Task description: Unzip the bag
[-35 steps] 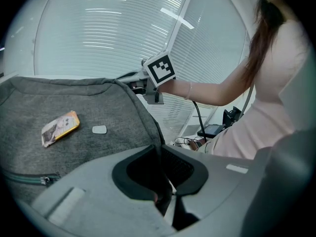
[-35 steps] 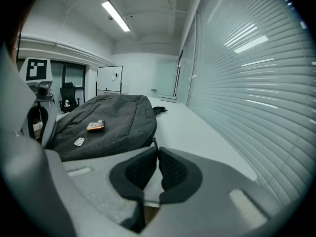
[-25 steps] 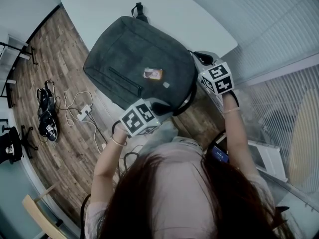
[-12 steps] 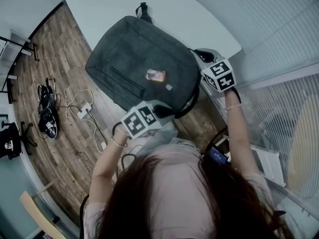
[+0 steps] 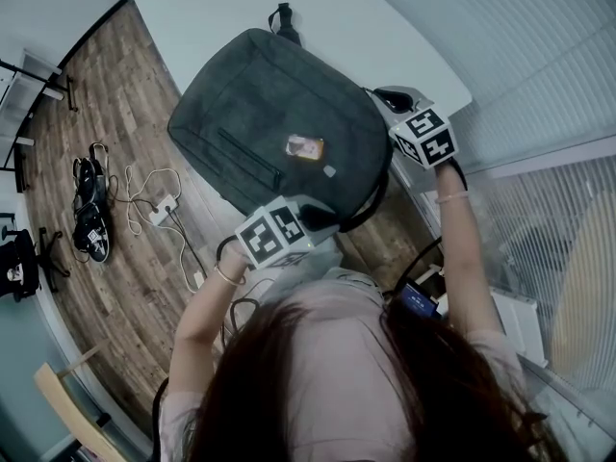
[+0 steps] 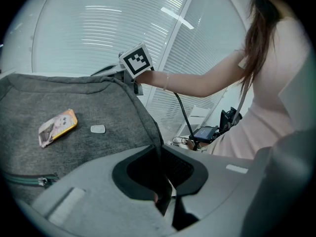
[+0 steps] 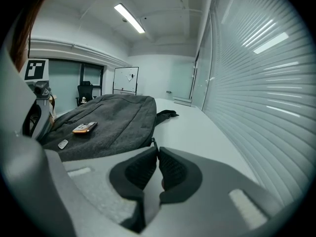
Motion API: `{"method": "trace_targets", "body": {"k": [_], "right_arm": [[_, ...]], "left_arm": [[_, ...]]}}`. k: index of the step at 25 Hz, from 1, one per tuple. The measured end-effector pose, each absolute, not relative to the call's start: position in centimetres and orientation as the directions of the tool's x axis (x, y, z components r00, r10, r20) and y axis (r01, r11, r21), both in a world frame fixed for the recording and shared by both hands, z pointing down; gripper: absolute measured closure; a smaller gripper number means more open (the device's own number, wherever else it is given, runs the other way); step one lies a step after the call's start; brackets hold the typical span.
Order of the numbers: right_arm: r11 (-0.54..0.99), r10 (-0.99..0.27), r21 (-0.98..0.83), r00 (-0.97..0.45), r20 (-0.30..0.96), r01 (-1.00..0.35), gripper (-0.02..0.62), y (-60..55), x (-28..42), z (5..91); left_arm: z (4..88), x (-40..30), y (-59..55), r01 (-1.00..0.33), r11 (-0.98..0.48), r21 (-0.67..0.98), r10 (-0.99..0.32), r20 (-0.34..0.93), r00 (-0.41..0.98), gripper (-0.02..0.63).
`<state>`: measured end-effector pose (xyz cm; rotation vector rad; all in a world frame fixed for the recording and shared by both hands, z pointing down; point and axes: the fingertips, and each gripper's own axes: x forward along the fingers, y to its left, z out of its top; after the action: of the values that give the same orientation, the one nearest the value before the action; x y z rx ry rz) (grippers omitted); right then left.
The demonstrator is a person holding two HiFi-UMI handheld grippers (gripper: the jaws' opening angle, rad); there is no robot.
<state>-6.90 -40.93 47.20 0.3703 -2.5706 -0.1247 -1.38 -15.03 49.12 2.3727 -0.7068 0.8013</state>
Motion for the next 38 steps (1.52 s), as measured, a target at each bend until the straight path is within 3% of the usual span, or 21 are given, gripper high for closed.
{"method": "trace_targets", "body": {"k": [38], "right_arm": [[0.988,-0.128,0.146,-0.806,0.578,-0.052,0.572,-43.2,-13.3,47.5]], "left_arm": [[49.3,-1.4,-15.3,-0.606,-0.730,0.317,-0.297,0.651,0.699,0.558]]}}
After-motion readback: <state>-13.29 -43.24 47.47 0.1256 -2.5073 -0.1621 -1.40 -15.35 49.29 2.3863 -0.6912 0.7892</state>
